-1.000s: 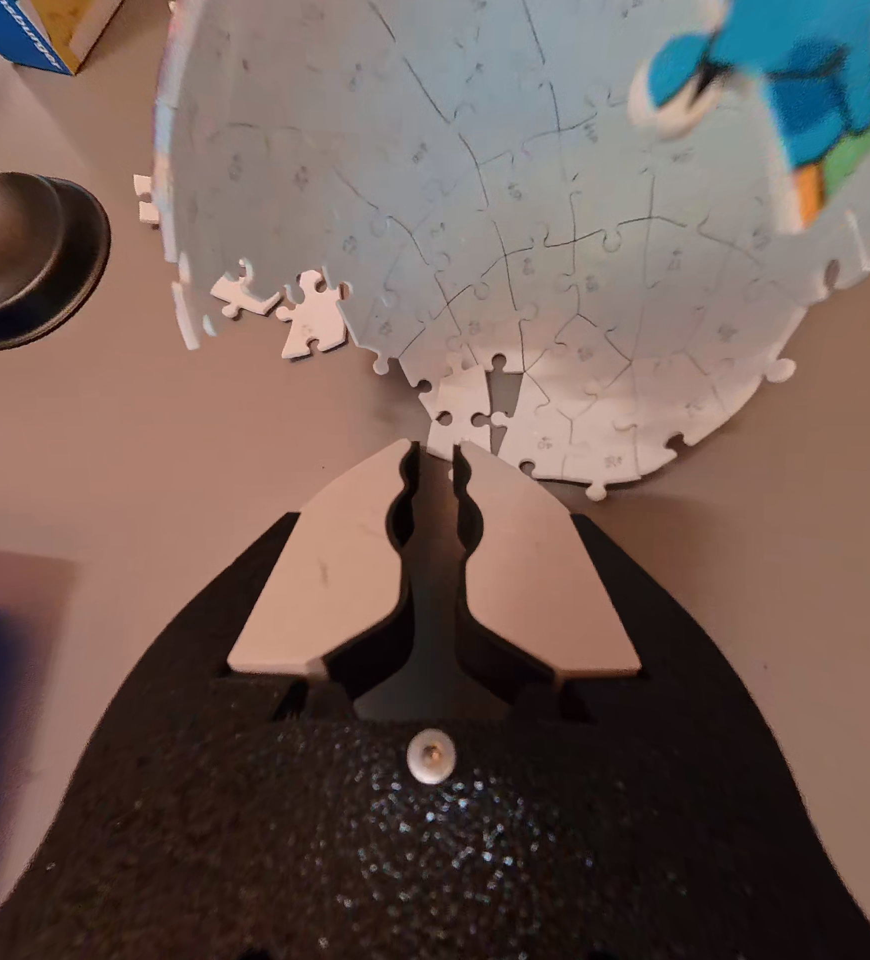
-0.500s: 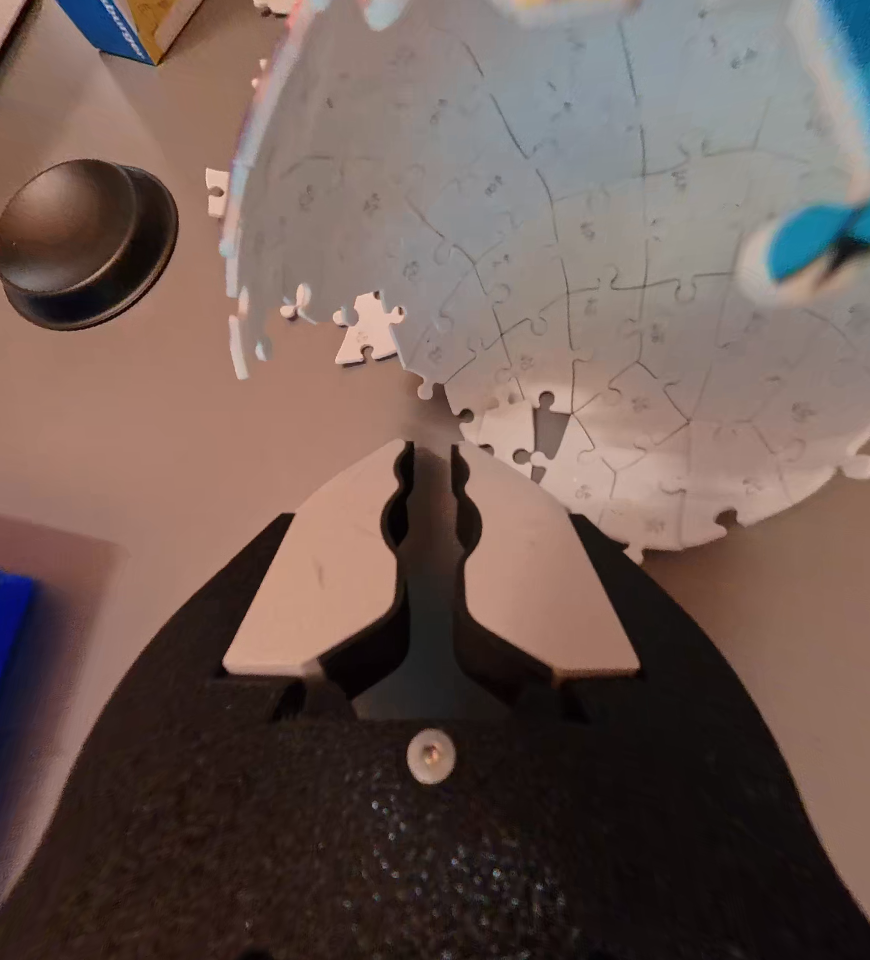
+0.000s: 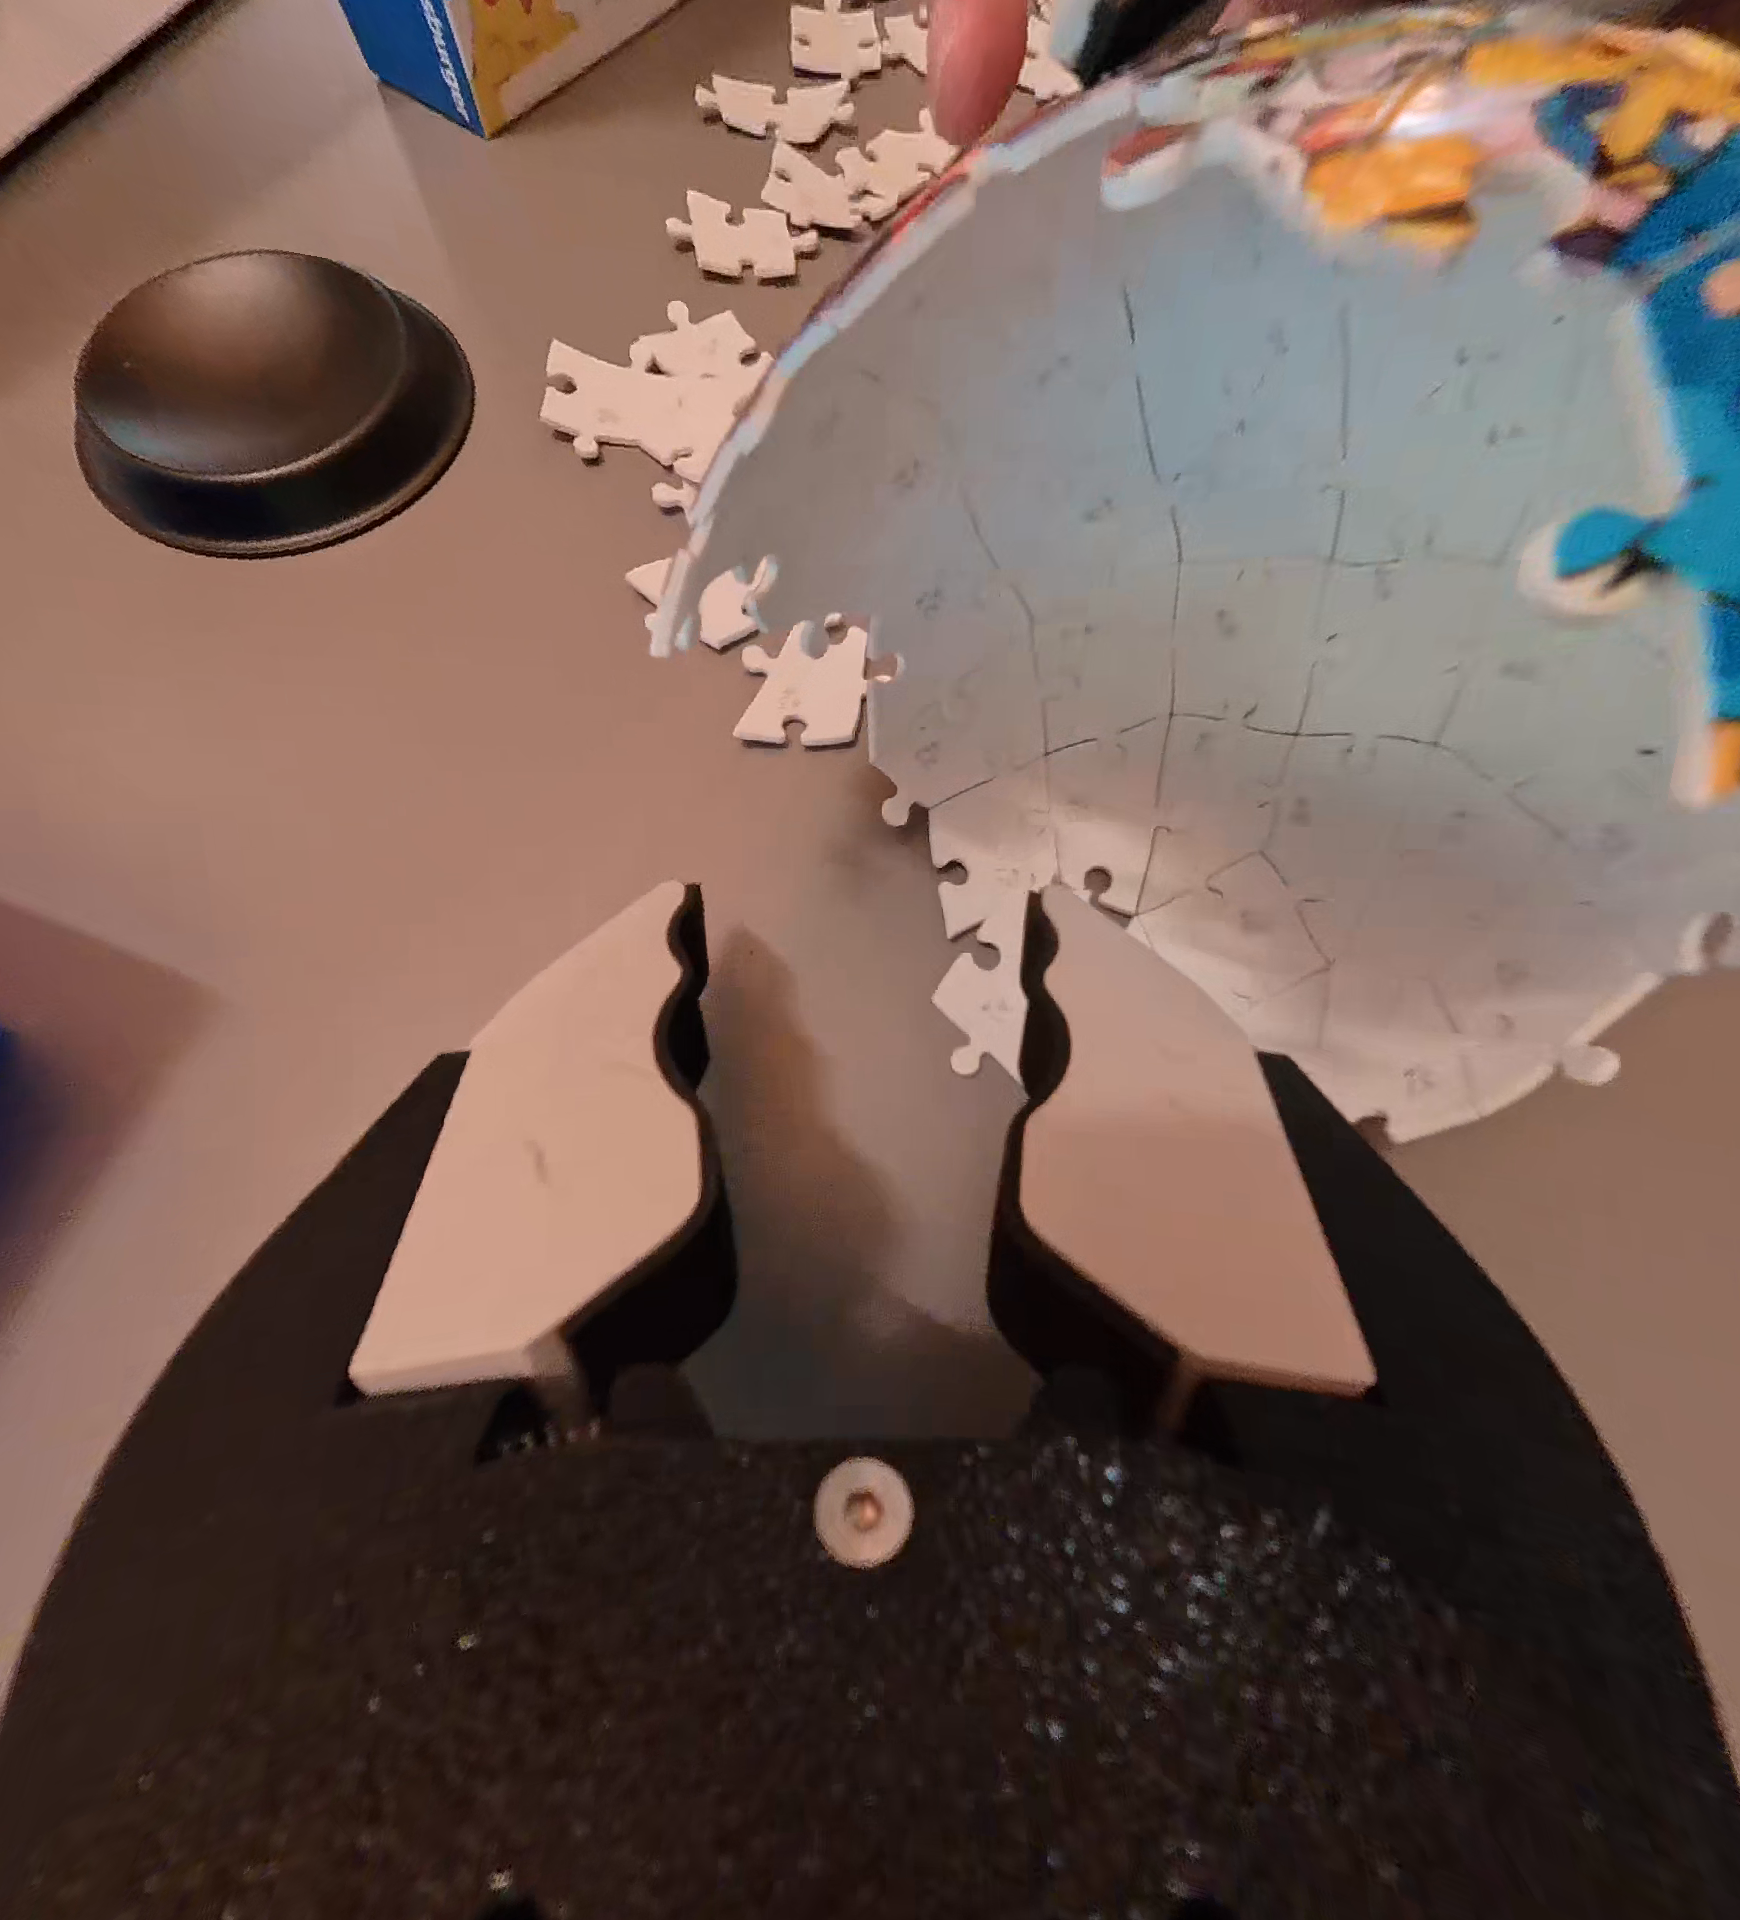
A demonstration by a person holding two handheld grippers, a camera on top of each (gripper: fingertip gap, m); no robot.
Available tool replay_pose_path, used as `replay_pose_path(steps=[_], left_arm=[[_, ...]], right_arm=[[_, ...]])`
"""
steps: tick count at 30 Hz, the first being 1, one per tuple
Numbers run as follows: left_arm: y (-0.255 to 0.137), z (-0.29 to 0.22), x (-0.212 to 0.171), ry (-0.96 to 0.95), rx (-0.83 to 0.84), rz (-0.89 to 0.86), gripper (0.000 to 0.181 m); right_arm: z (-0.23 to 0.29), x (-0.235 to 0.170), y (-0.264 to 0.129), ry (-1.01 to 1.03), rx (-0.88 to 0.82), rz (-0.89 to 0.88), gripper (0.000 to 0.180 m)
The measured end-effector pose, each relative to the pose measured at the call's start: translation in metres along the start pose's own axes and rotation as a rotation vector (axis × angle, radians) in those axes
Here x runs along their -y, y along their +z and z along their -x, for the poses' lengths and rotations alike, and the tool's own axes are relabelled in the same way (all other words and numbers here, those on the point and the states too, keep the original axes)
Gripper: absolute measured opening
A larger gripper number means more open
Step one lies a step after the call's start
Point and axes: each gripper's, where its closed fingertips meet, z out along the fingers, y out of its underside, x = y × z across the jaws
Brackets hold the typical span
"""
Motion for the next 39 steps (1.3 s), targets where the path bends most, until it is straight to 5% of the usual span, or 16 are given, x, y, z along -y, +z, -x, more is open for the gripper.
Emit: replay_pose_path(steps=[15, 39], left_arm=[[0.019, 0.003, -0.009, 0.04, -0.012, 0.129, 0.085], [0.012, 0.012, -0.014, 0.01, 0.0, 0.134, 0.086]], right_arm=[[-0.001, 0.0, 0.003, -0.004, -0.001, -0.002, 0.09], [0.0, 0.0, 0.014, -0.038, 0.047, 0.021, 0.091]])
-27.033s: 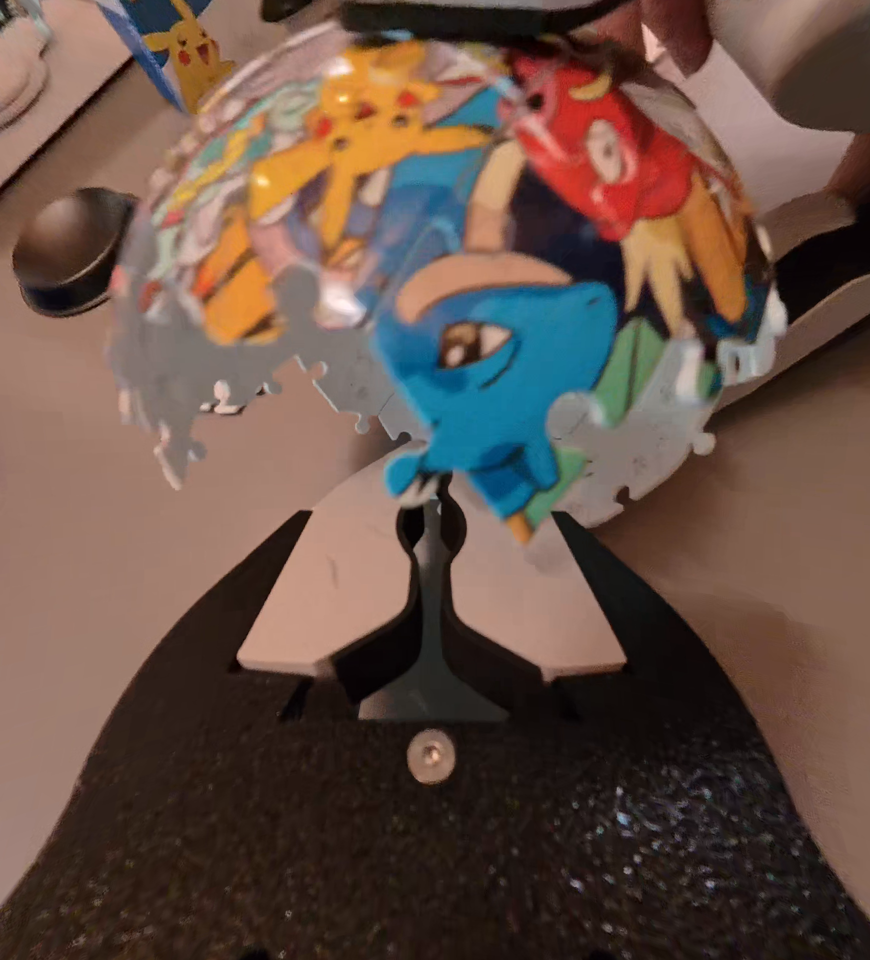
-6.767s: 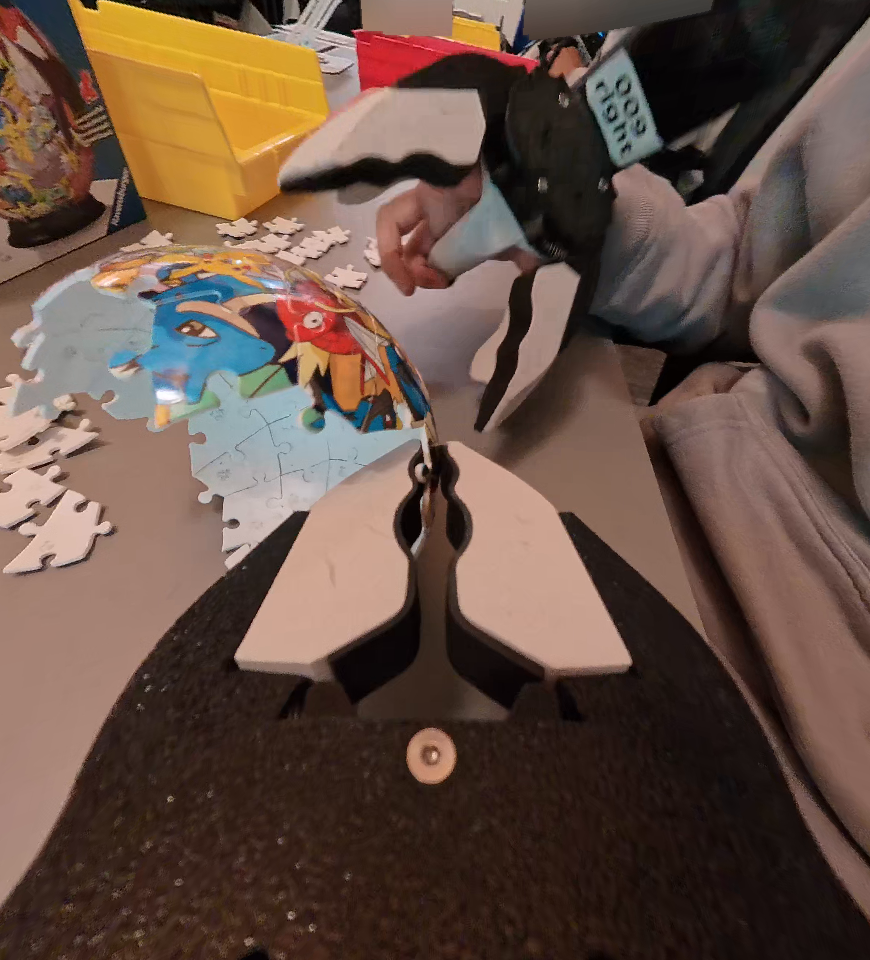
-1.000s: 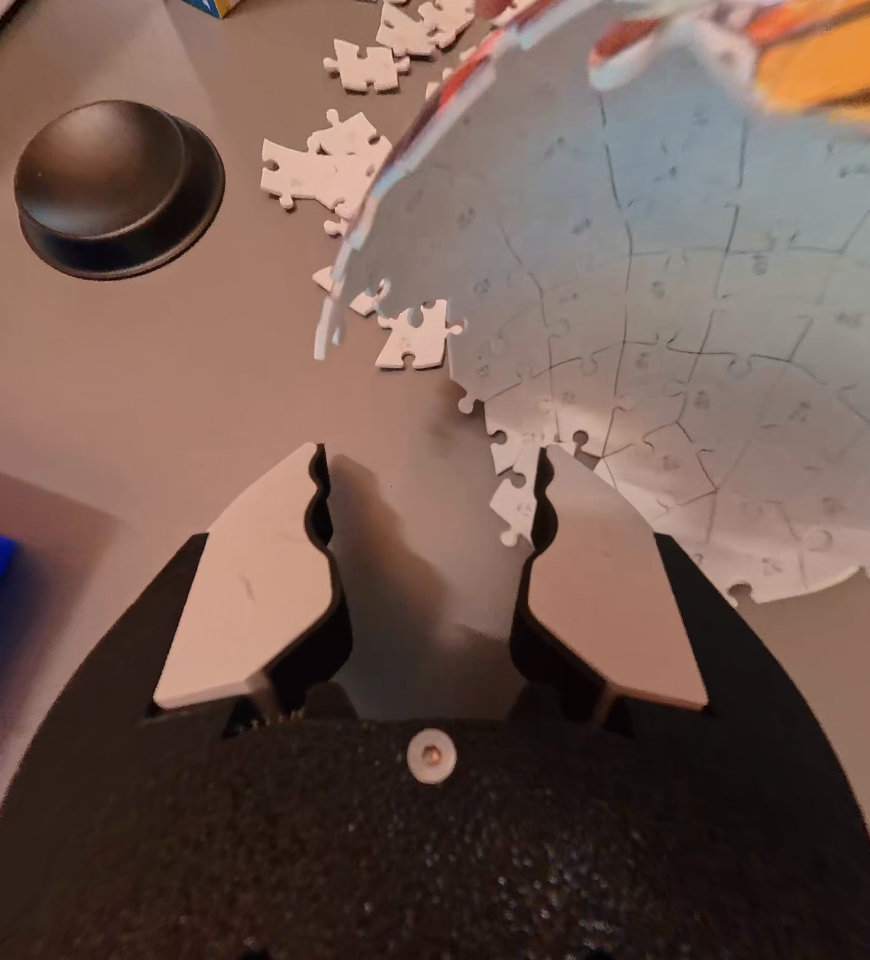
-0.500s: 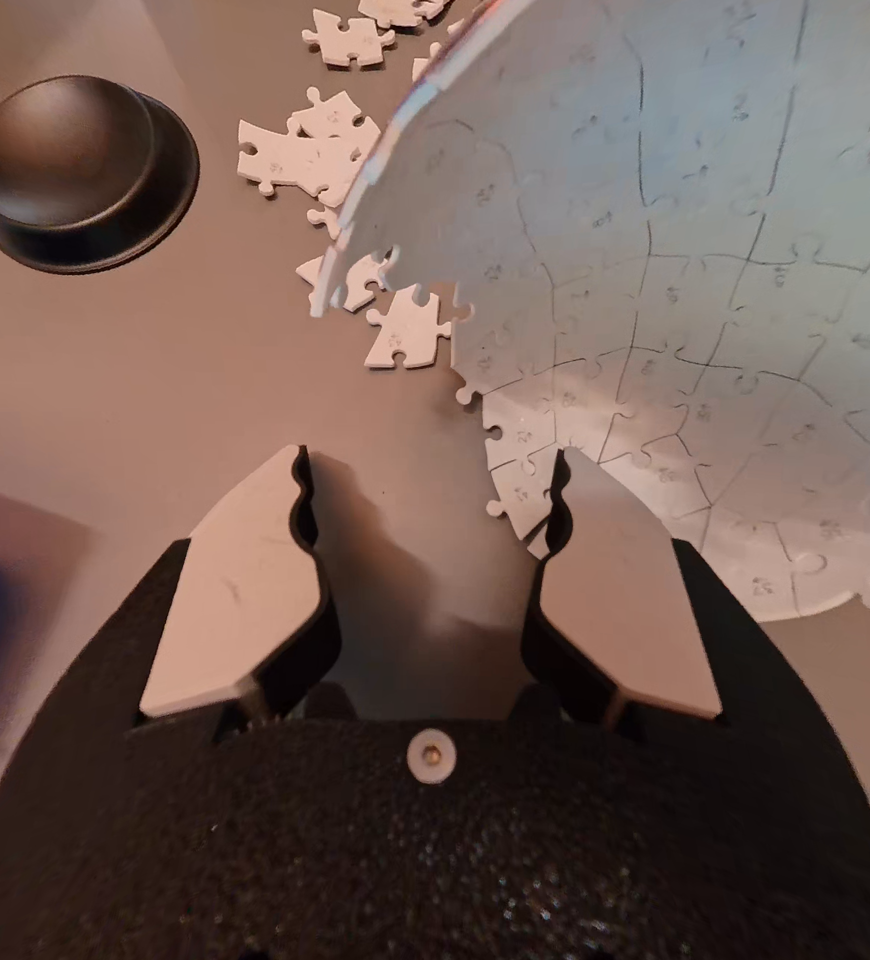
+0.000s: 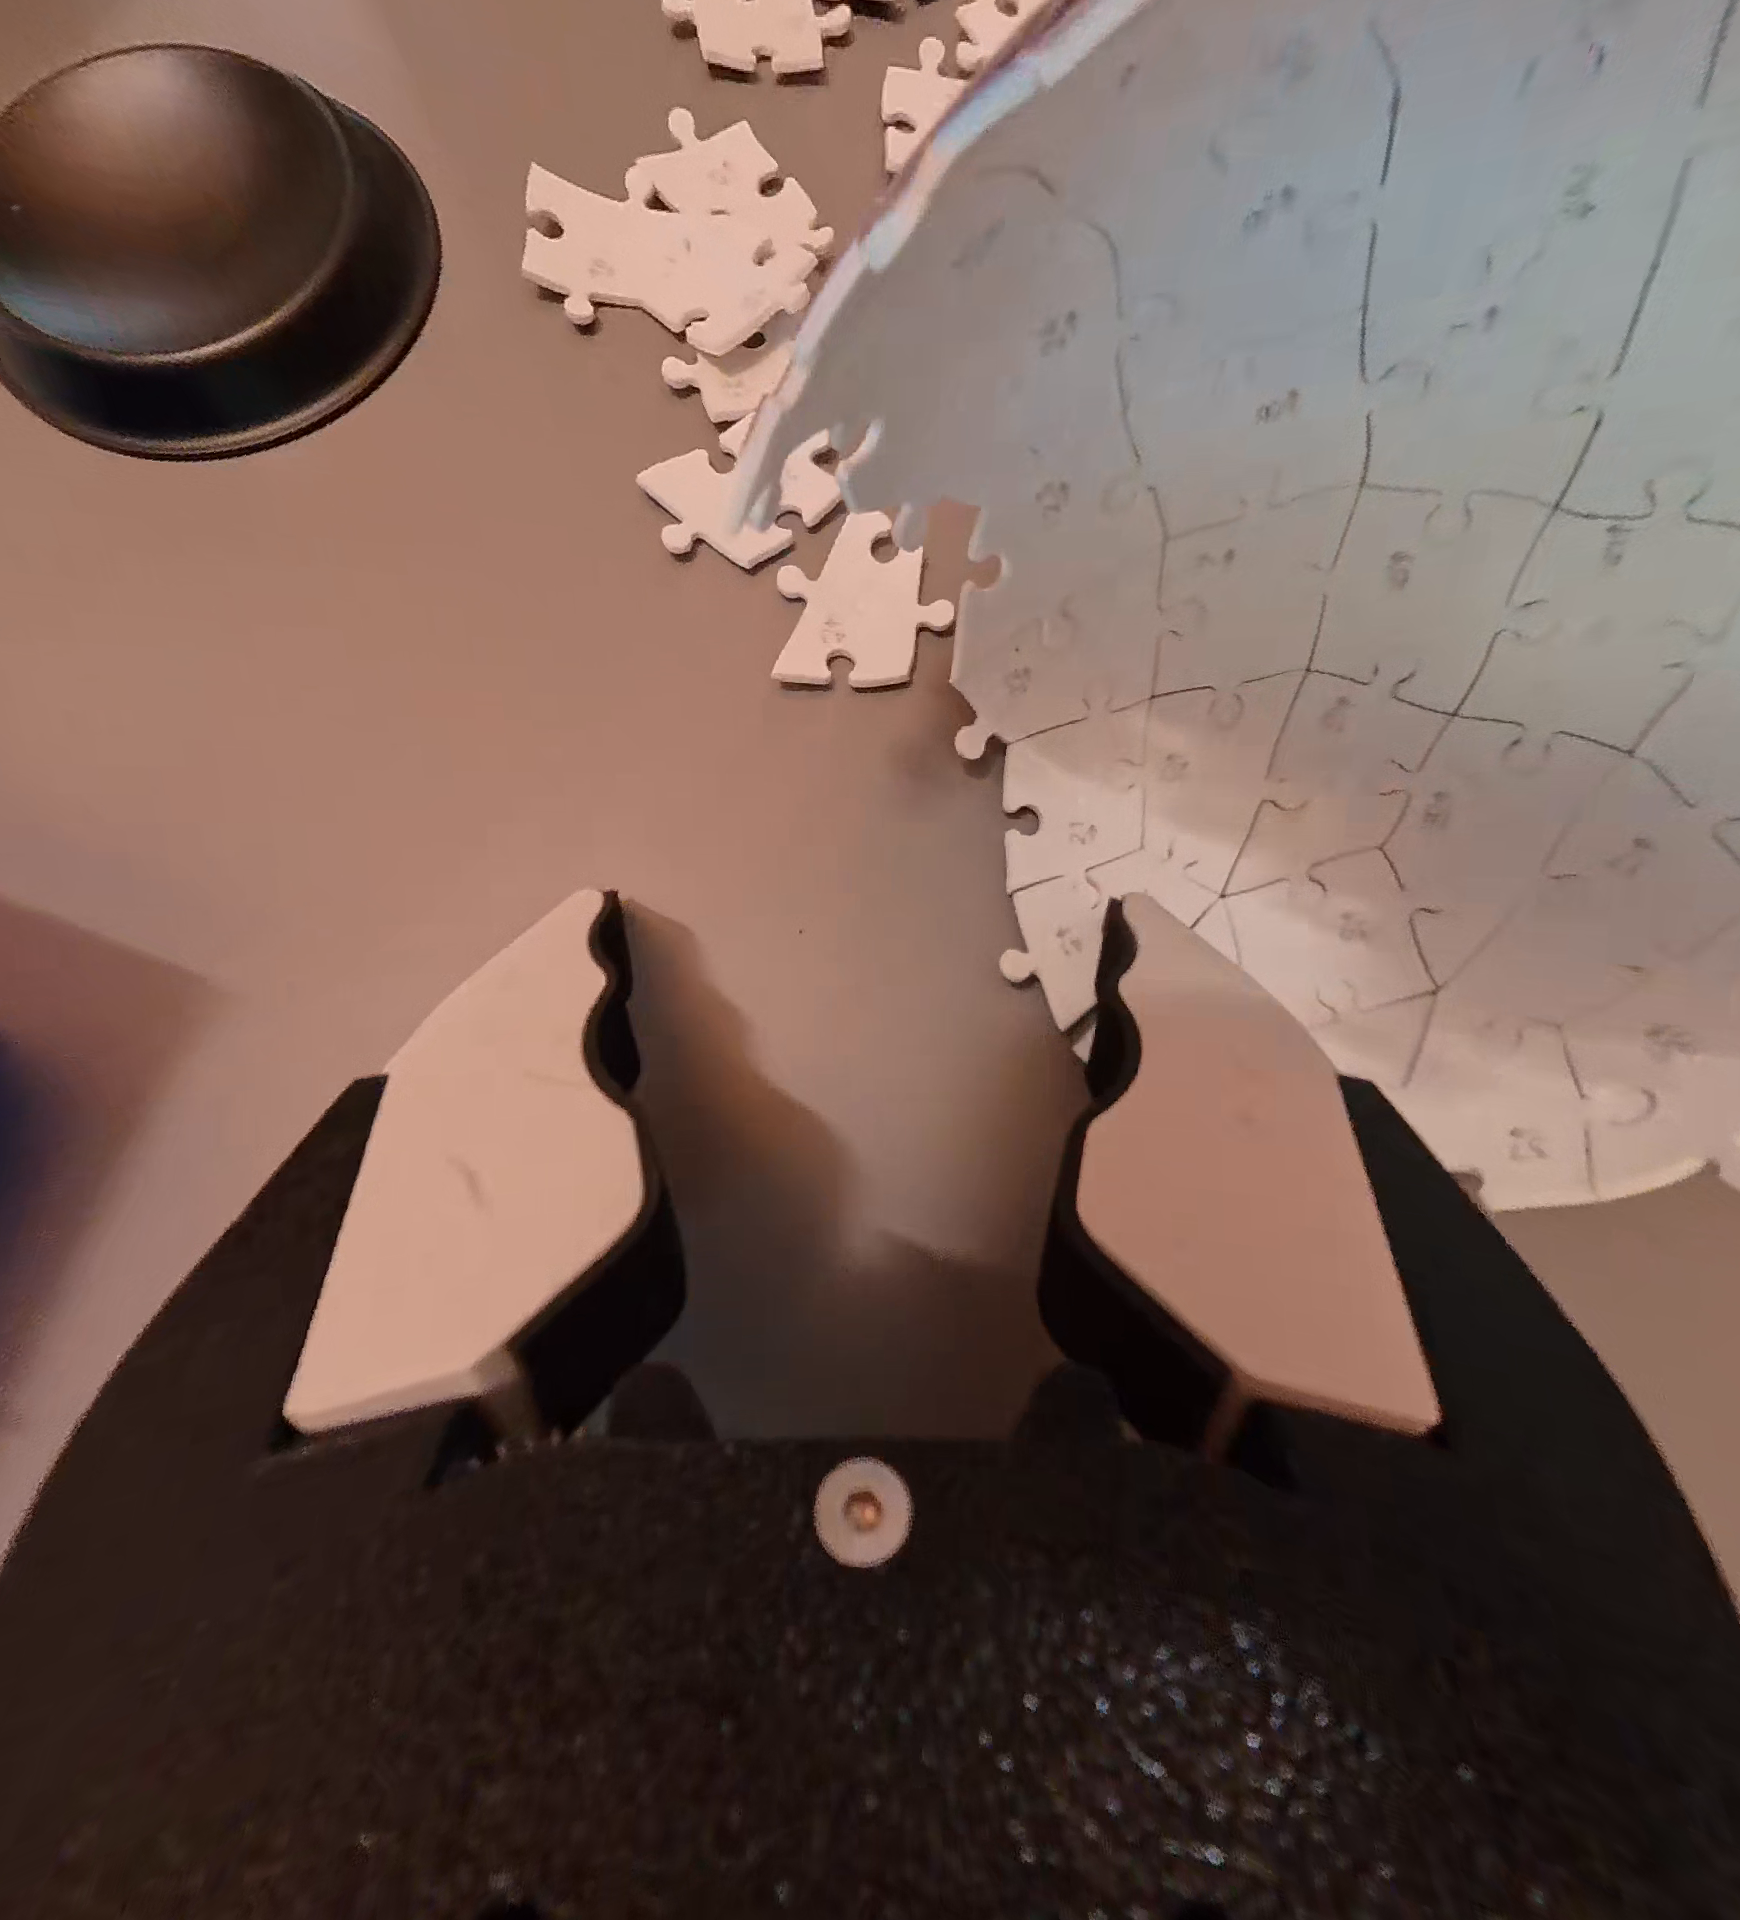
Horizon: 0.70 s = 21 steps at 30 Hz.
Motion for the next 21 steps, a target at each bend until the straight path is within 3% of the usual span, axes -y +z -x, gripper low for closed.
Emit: replay_pose_path(steps=[8, 13, 17, 21], left_arm=[[-0.005, -0.005, 0.002, -0.006, -0.011, -0.014, 0.085], [-0.032, -0.005, 0.004, -0.256, -0.058, -0.08, 0.067], [-0.045, -0.018, -0.005, -0.455, -0.134, -0.043, 0.064], [-0.039, -0.034, -0.012, -0.526, -0.184, 0.033, 0.062]], right_arm=[[0.0, 0.001, 0.003, 0.003, 0.004, -0.007, 0.091], [0.001, 0.001, -0.002, -0.008, -0.015, -0.003, 0.091], [0.008, 0.0, -0.006, -0.029, -0.041, -0.012, 0.092], [0.014, 0.0, -0.012, -0.057, -0.093, -0.035, 0.093]])
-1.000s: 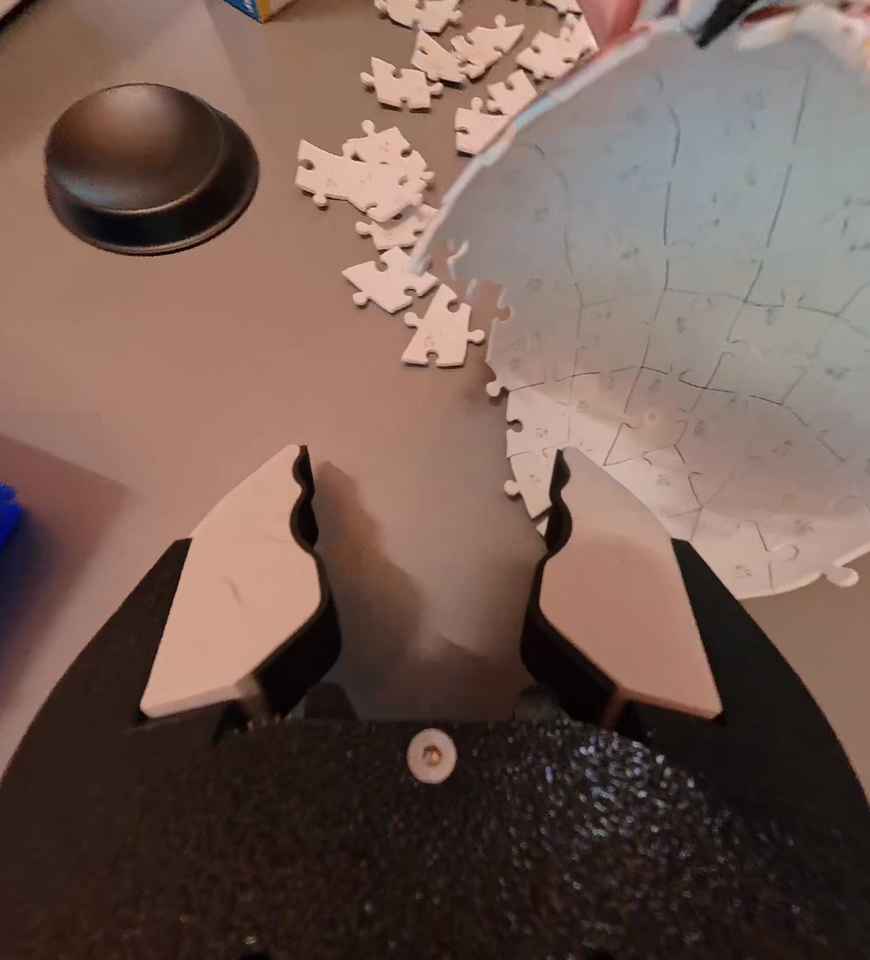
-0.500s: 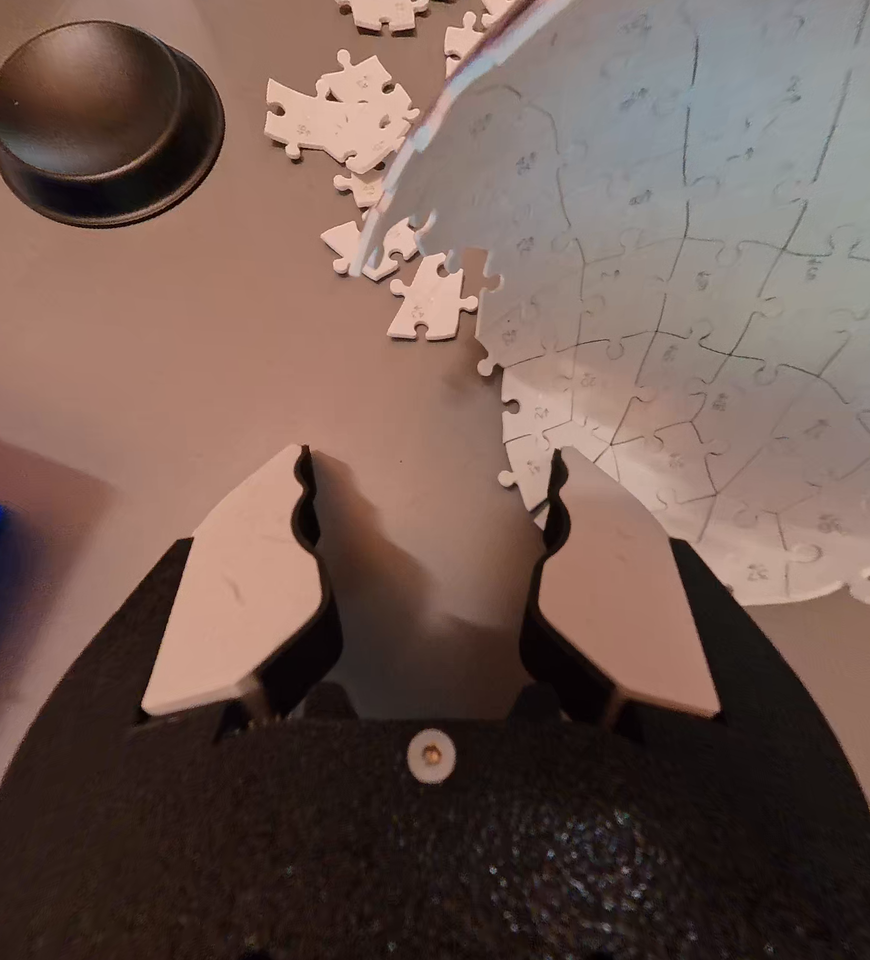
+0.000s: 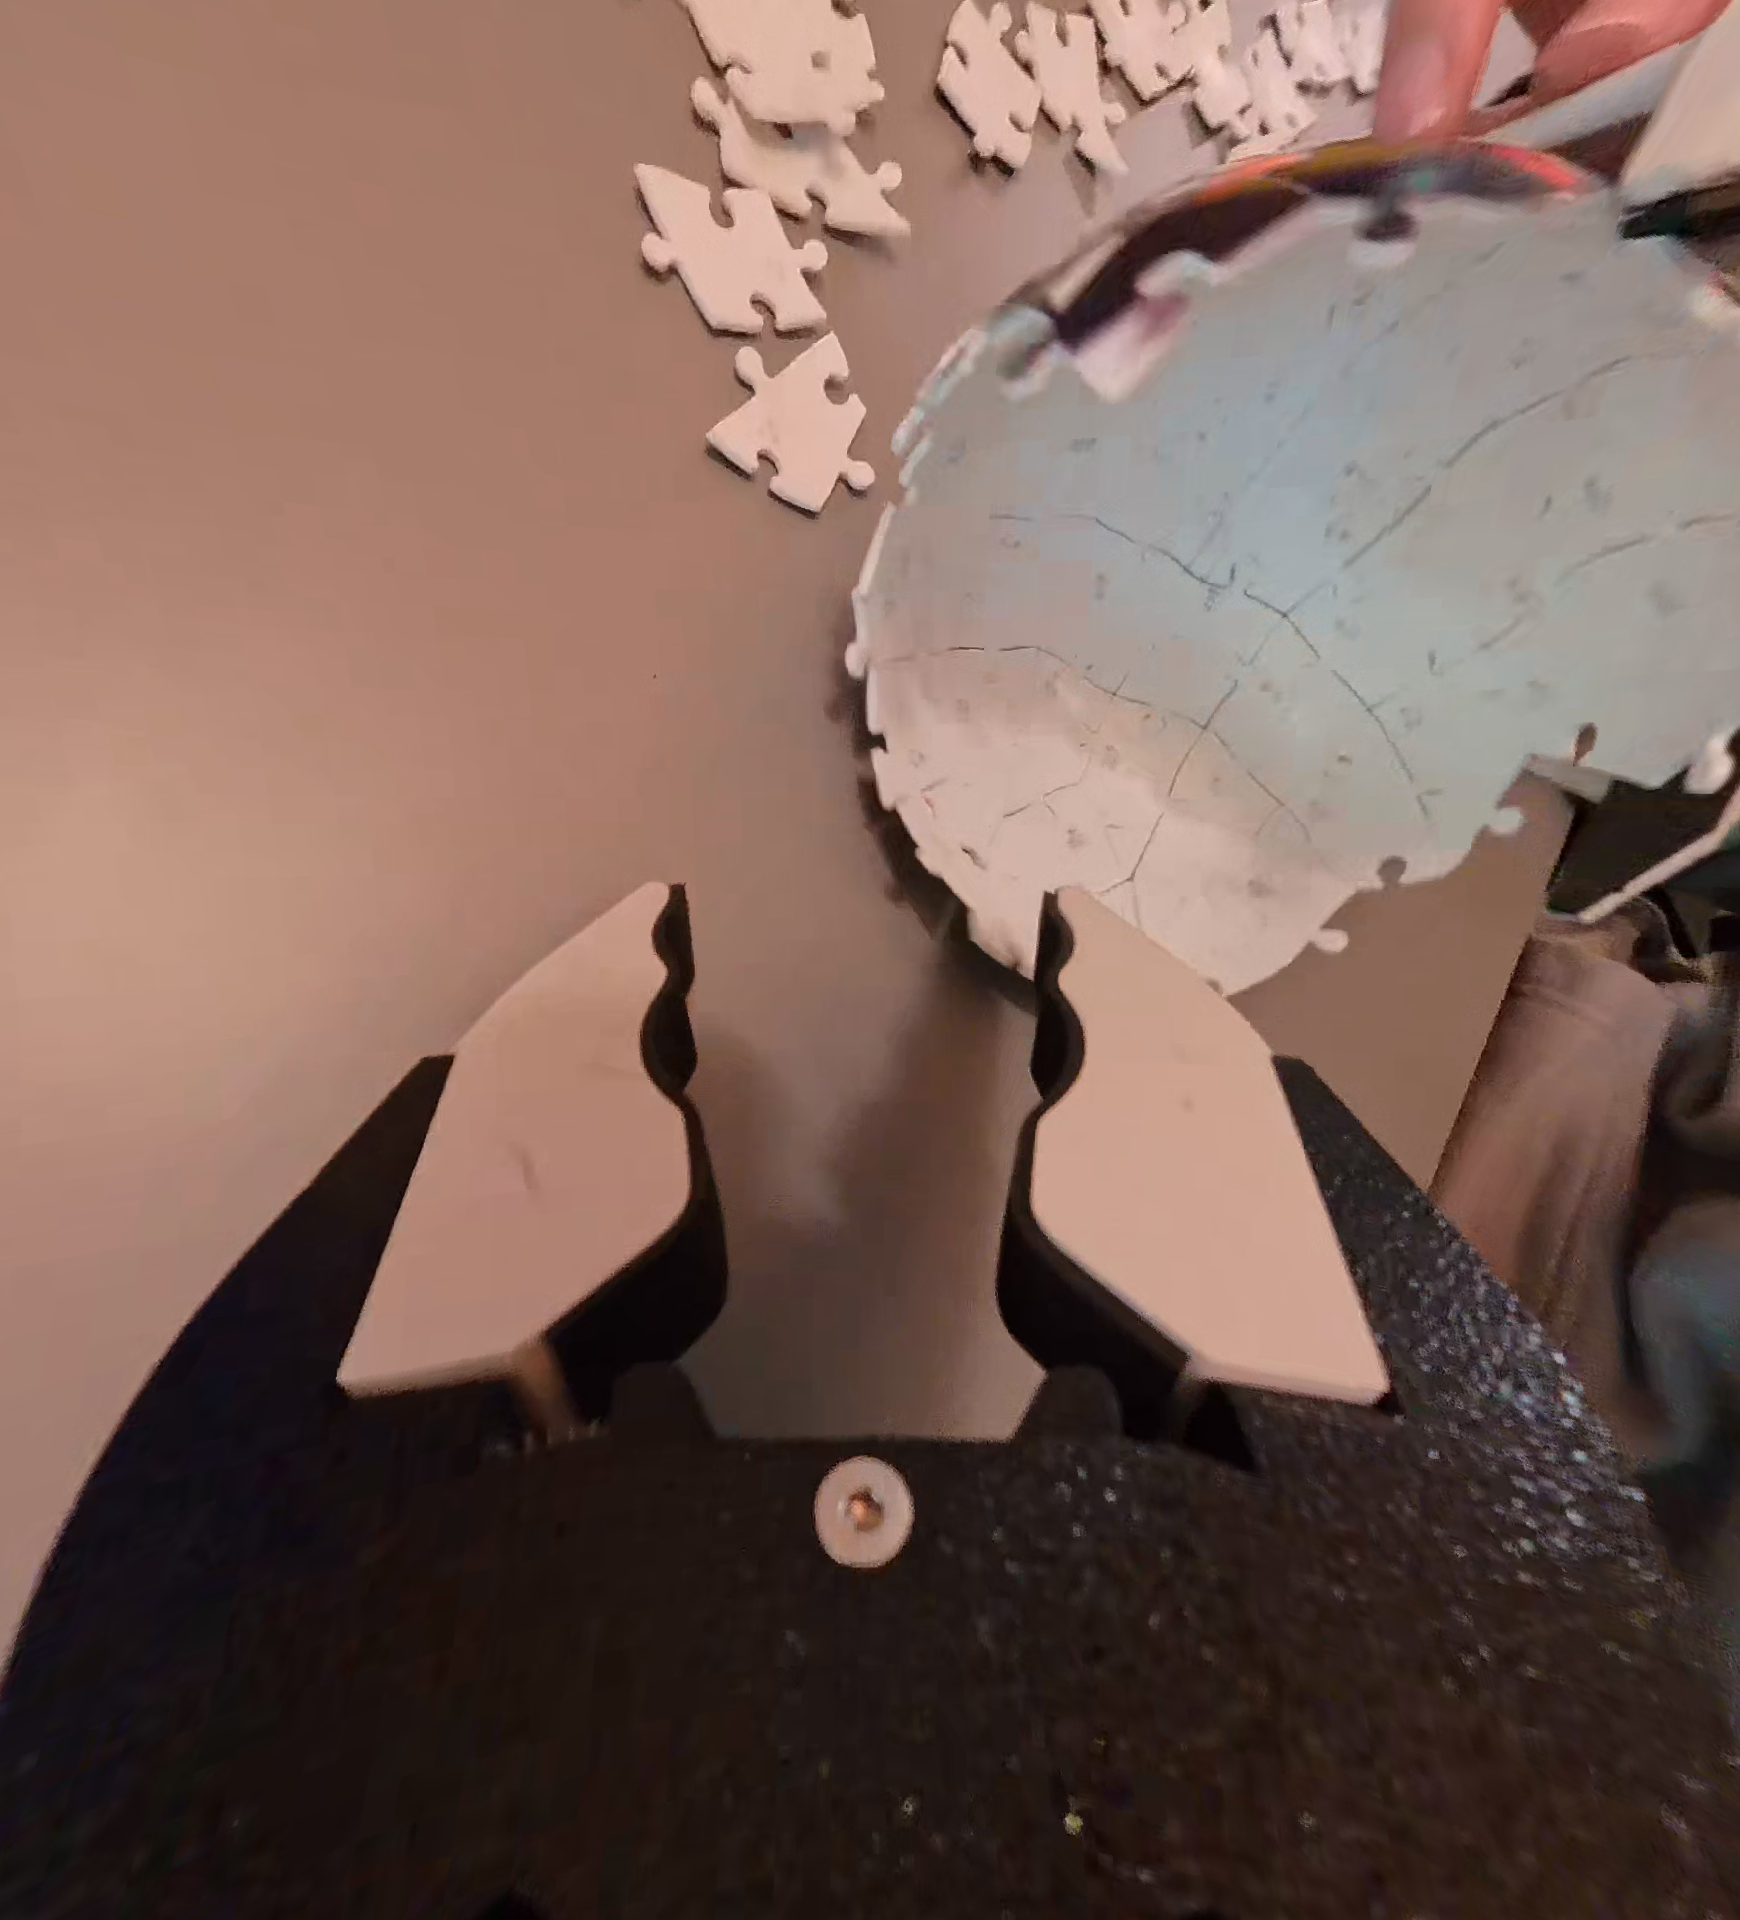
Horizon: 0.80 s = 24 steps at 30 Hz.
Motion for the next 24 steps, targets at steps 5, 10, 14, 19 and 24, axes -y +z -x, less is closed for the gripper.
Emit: replay_pose_path(steps=[5, 10, 14, 19, 24], left_arm=[[0.005, 0.001, 0.0, -0.078, 0.007, -0.014, 0.058], [0.0, -0.016, 0.001, -0.1, -0.041, -0.086, 0.051], [-0.016, -0.024, 0.002, 0.112, 0.038, -0.188, 0.051], [-0.035, -0.029, 0.008, 0.204, 0.063, -0.355, 0.048], [-0.016, -0.025, -0.008, -0.112, 0.025, -0.312, 0.059]], right_arm=[[0.005, 0.0, -0.009, -0.025, -0.071, -0.008, 0.095], [0.007, -0.002, -0.015, -0.036, -0.11, -0.013, 0.096], [0.007, -0.005, -0.02, -0.026, -0.128, -0.027, 0.097], [0.005, -0.008, -0.025, -0.015, -0.156, -0.035, 0.096], [0.009, -0.01, -0.033, 0.01, -0.211, -0.044, 0.098]])
